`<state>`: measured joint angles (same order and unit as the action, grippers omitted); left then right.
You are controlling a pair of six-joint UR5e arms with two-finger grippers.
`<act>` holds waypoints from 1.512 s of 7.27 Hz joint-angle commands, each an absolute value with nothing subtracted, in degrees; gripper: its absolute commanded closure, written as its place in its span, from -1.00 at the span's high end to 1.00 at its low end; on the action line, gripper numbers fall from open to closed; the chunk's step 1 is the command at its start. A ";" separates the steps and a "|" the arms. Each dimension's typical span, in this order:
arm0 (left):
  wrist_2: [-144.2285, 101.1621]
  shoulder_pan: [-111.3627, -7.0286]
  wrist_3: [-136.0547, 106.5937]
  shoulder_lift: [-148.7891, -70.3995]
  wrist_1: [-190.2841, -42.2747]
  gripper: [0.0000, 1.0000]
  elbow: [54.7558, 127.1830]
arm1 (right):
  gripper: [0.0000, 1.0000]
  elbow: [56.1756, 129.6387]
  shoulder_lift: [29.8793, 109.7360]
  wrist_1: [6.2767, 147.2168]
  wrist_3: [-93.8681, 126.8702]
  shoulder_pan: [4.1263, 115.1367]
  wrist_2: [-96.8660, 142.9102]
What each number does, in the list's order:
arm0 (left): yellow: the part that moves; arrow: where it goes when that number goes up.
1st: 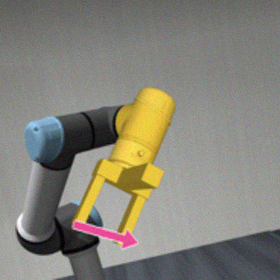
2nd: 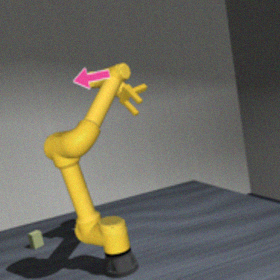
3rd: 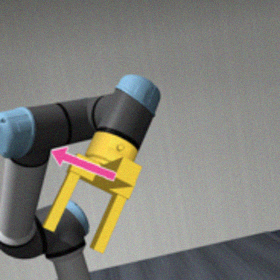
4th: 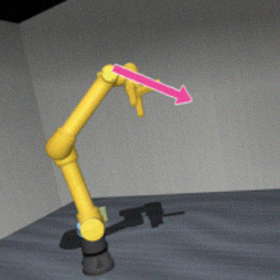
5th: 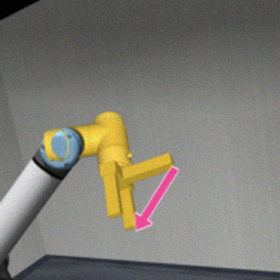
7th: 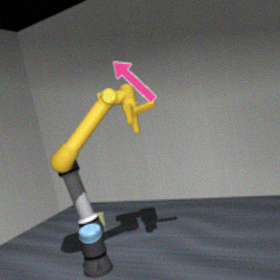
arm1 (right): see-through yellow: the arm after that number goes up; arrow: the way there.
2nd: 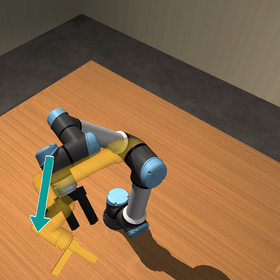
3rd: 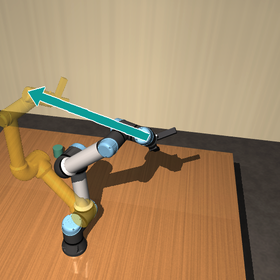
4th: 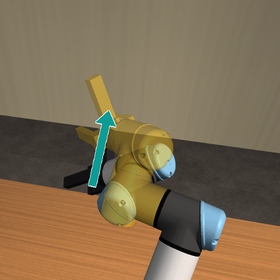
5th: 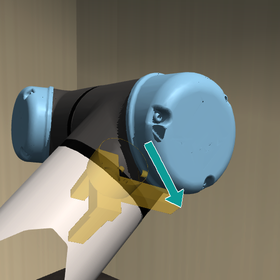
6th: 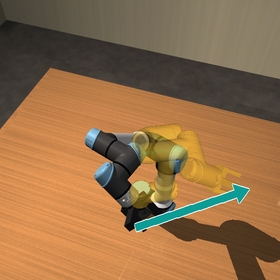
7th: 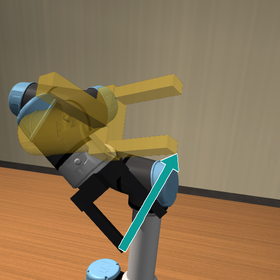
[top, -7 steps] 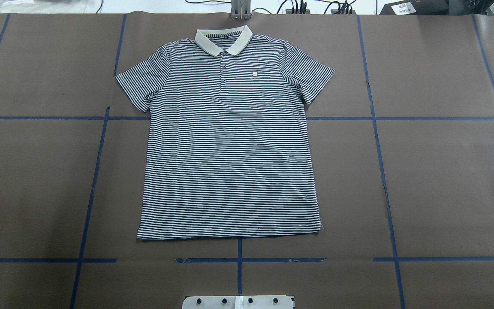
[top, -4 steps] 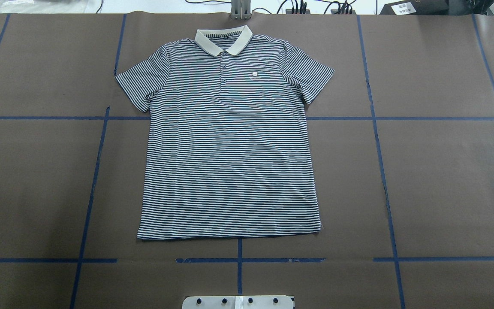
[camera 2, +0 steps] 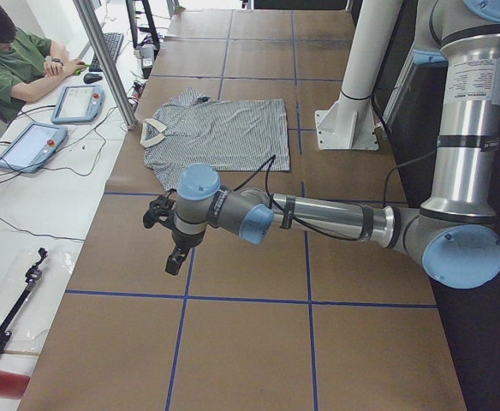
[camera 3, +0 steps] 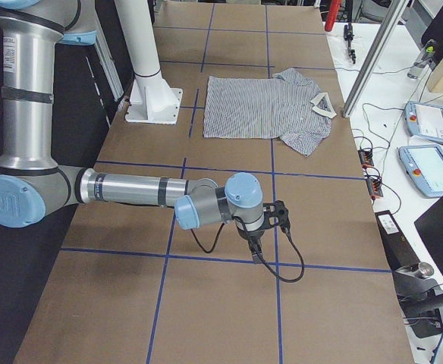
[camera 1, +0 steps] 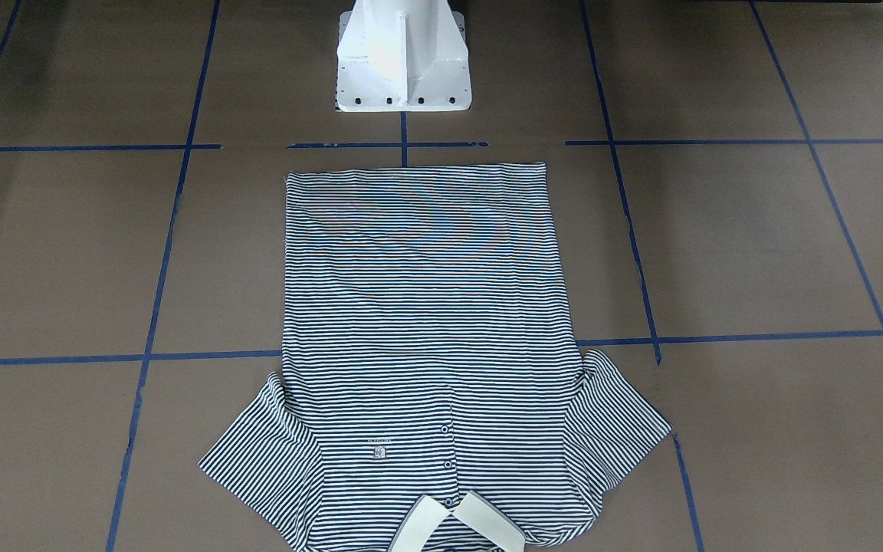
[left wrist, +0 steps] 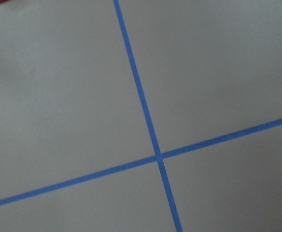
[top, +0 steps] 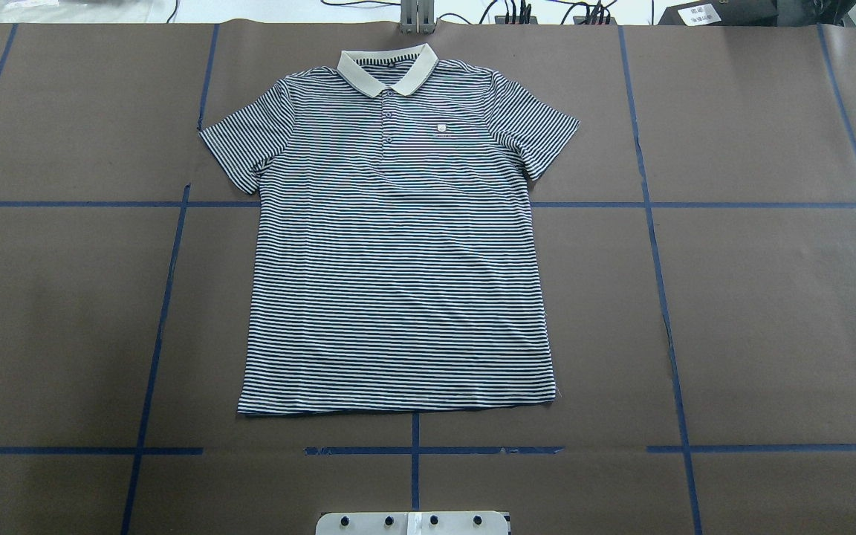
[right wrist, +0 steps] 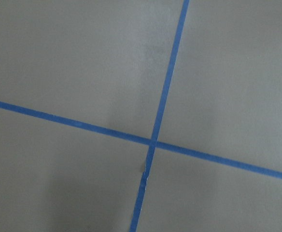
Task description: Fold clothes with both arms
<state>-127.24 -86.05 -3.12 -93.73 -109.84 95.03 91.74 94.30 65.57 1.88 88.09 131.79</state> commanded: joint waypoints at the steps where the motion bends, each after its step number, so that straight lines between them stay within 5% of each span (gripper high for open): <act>1: -127.00 -85.61 -6.68 -100.16 -122.77 1.00 91.36 | 1.00 87.64 91.33 61.26 2.02 88.07 132.71; 4: -127.18 -81.23 -12.13 -102.39 -128.94 1.00 88.86 | 1.00 87.98 88.26 58.63 2.55 88.07 135.79; 11: -127.09 -77.78 -13.45 -103.10 -130.17 1.00 88.86 | 0.98 83.35 62.61 57.75 48.48 58.82 114.45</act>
<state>-127.09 -77.84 -13.41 -103.09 -130.15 89.02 85.80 66.70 58.00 42.34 63.03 119.45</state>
